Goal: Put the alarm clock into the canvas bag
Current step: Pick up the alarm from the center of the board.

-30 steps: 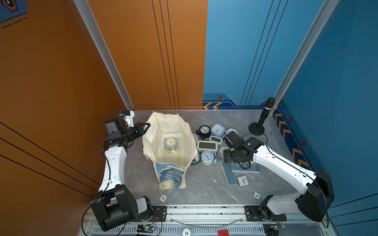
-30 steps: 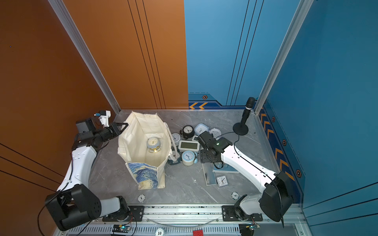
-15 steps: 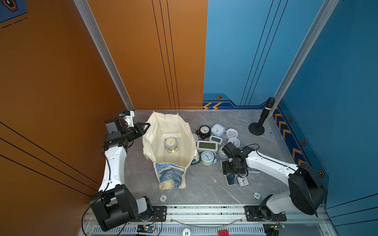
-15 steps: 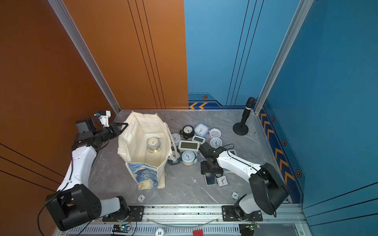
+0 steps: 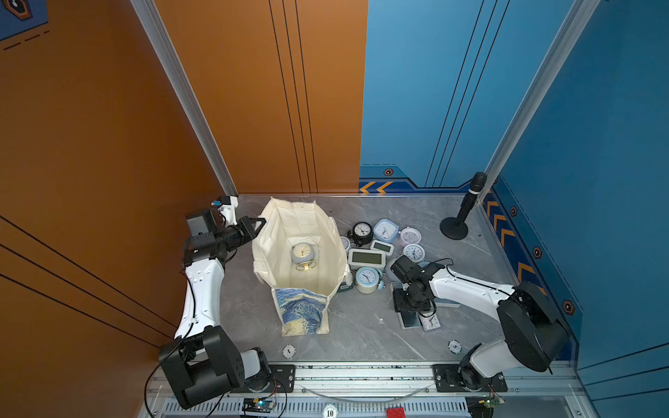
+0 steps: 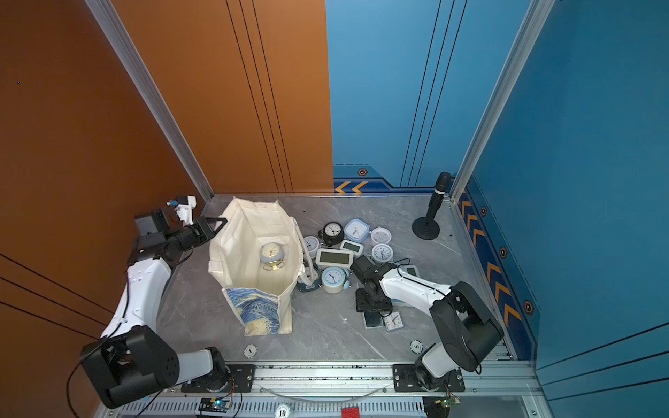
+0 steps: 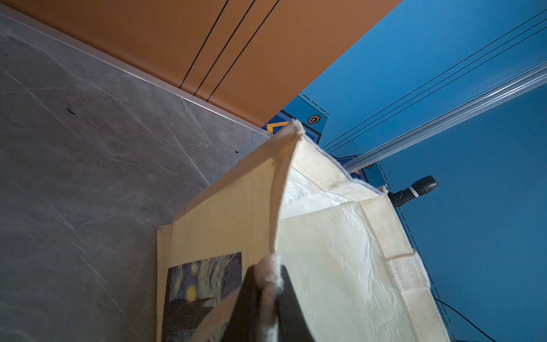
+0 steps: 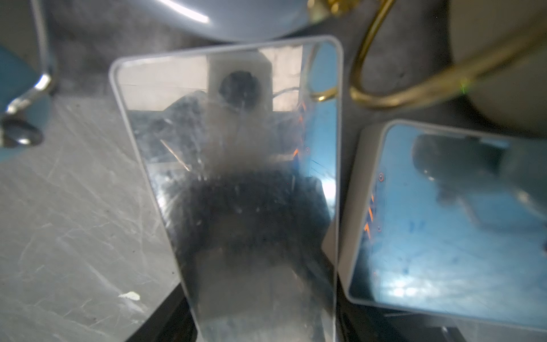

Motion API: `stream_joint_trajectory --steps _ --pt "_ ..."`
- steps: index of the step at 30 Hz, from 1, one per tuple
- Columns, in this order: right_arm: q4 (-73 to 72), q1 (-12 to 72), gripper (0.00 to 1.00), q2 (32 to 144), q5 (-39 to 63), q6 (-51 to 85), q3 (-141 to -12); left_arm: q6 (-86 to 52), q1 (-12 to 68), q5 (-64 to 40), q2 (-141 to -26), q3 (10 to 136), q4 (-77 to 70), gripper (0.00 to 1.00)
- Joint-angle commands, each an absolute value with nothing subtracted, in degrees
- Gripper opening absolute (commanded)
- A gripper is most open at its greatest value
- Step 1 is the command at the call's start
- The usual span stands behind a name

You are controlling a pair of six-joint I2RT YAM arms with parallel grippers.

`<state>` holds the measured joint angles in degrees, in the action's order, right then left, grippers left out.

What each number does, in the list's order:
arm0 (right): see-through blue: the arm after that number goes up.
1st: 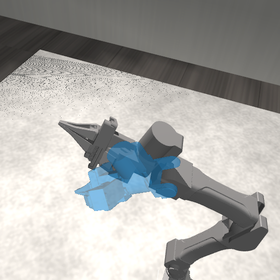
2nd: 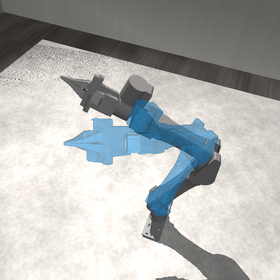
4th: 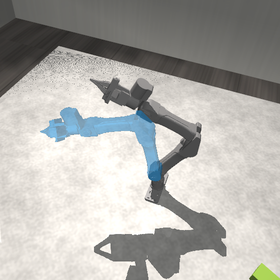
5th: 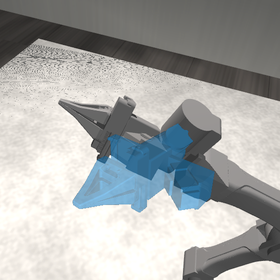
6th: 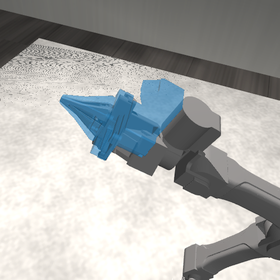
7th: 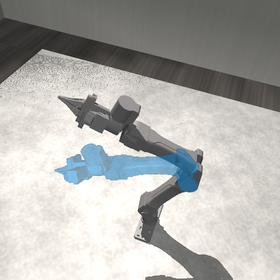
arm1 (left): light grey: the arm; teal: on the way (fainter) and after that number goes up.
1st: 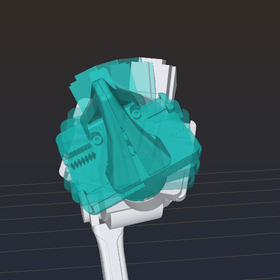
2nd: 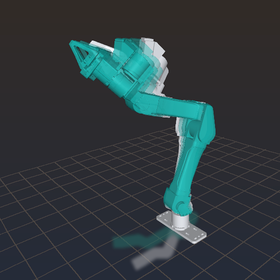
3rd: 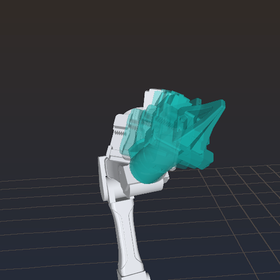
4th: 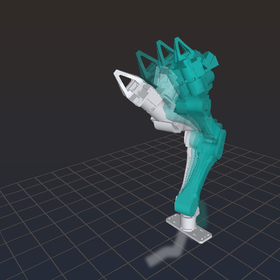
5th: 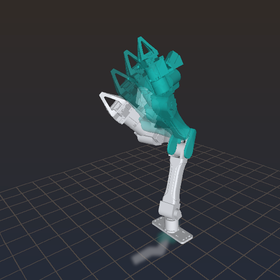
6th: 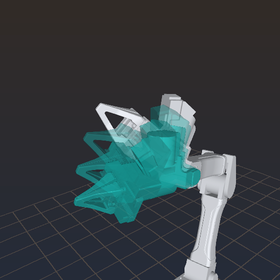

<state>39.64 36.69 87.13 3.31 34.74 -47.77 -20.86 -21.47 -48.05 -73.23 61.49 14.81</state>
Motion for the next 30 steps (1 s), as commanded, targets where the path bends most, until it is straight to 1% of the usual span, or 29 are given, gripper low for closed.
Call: stream_joint_trajectory --steps 1,7,10,18,24,30 --pt "39.0 36.2 0.63 87.6 2.9 34.7 -47.5 -20.7 -22.0 -48.2 -73.1 60.6 14.4 0.0" --pt "40.0 36.4 0.53 86.7 3.2 34.5 -48.6 -20.8 -21.9 -48.5 -73.4 60.8 14.4 0.0" --pt "41.1 36.6 0.5 85.1 3.2 34.5 -49.8 -20.8 -22.0 -48.5 -73.4 60.7 14.4 0.0" --pt "44.5 37.8 0.48 80.7 2.9 34.9 -55.3 -20.7 -21.9 -48.5 -73.8 60.7 14.5 0.0" --pt "46.8 38.4 0.45 77.8 1.3 34.1 -62.0 -20.7 -21.9 -48.6 -74.1 60.6 14.4 0.0" --pt "46.2 39.7 0.43 77.2 1.6 29.6 -71.3 -20.8 -21.5 -49.0 -73.8 60.8 14.5 0.0"
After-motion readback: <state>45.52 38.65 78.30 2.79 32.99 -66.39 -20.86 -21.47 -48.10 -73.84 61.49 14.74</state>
